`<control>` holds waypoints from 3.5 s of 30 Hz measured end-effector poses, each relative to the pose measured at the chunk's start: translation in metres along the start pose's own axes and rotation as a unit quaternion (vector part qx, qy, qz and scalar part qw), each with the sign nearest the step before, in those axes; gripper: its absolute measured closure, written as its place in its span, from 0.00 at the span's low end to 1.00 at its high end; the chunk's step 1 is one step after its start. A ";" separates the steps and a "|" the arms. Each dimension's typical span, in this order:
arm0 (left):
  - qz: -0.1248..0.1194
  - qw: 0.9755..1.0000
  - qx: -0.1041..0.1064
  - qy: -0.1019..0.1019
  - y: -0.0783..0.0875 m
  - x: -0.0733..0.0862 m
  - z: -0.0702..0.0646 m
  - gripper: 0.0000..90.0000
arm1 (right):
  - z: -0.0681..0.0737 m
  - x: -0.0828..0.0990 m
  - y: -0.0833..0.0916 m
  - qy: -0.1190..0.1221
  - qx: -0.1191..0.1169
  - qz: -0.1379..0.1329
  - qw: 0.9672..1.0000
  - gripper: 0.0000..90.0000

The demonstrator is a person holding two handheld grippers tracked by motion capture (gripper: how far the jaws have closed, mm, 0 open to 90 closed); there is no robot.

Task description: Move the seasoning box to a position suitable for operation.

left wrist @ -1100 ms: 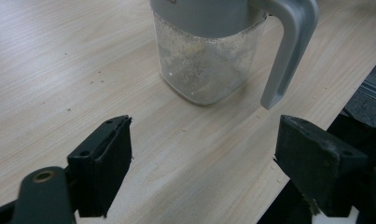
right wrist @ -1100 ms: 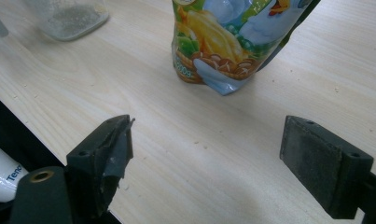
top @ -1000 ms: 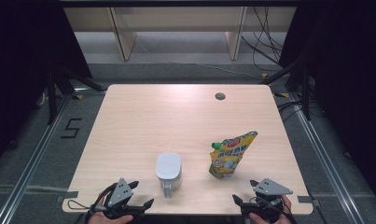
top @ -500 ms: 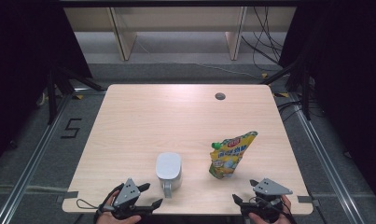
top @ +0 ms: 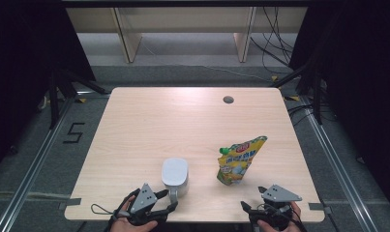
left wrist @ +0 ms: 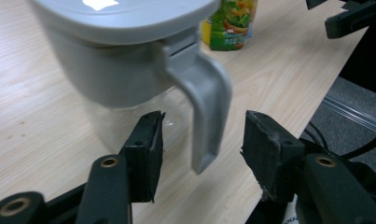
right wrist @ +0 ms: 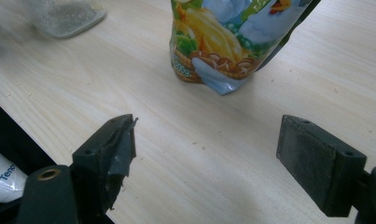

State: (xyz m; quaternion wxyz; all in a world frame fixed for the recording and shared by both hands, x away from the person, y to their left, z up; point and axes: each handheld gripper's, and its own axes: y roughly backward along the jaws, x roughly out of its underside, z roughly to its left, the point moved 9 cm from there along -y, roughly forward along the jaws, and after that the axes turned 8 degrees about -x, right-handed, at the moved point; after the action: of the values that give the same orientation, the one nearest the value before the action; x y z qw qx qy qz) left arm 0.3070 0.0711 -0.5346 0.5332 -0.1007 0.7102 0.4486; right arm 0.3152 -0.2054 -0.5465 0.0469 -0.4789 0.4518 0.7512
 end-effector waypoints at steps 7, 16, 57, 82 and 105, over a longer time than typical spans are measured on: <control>-0.001 1.000 -0.014 -0.015 -0.012 -0.002 -0.007 0.66 | 0.000 0.000 0.001 0.000 0.010 0.001 1.000 0.23; 0.003 1.000 -0.015 -0.006 -0.012 -0.004 -0.001 0.78 | 0.000 0.001 -0.001 0.001 0.009 0.007 1.000 0.25; 0.004 0.997 -0.074 -0.024 0.009 0.003 0.083 0.76 | 0.002 0.004 -0.005 0.006 0.005 0.016 1.000 0.26; -0.015 0.997 0.042 -0.061 0.004 0.000 0.022 0.76 | 0.003 0.005 -0.006 0.009 0.003 0.019 1.000 0.26; -0.015 0.994 0.042 -0.095 -0.007 -0.005 0.032 0.75 | 0.001 0.005 -0.006 0.012 0.004 0.018 1.000 0.26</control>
State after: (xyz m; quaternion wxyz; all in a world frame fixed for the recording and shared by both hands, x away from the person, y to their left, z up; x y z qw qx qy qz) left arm 0.3346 0.0888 -0.5350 0.6085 -0.0457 0.6728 0.4183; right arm 0.3147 -0.2025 -0.5536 0.0295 -0.4794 0.4637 0.7445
